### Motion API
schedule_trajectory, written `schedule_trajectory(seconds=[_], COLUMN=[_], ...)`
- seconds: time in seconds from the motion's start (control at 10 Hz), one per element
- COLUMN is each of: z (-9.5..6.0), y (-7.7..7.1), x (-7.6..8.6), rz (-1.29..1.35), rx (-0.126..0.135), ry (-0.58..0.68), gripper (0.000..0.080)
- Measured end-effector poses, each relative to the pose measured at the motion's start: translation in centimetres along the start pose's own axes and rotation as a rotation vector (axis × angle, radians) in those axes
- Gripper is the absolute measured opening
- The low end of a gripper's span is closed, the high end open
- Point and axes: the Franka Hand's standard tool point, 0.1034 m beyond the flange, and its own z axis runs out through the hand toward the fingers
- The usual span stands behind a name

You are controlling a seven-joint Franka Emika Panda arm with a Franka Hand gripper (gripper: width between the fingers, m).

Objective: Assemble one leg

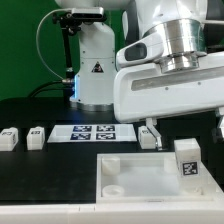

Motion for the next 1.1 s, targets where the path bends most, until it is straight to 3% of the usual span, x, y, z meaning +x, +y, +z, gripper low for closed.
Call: schedule_trajectory(seconds=[0.2, 0.3, 0.4, 0.7, 0.9, 1.1], z=[-0.3, -0.5, -0.3, 0.7, 2.0, 2.2], y=[0.6, 0.8, 1.1, 1.6, 1.4, 1.2], x=[1.0, 2.1, 1.4, 1.3, 1.4, 1.1], rz=[0.001, 0.006, 0.004, 0.020, 0.035, 0.057], rx=[-0.011, -0.011, -0.018, -0.029, -0.029, -0.036], ry=[-0.121, -0.122, -0.209, -0.552, -0.560, -0.564], gripper=[0.0649, 0.0649, 0.0649, 0.0649, 0.0649, 0.0384])
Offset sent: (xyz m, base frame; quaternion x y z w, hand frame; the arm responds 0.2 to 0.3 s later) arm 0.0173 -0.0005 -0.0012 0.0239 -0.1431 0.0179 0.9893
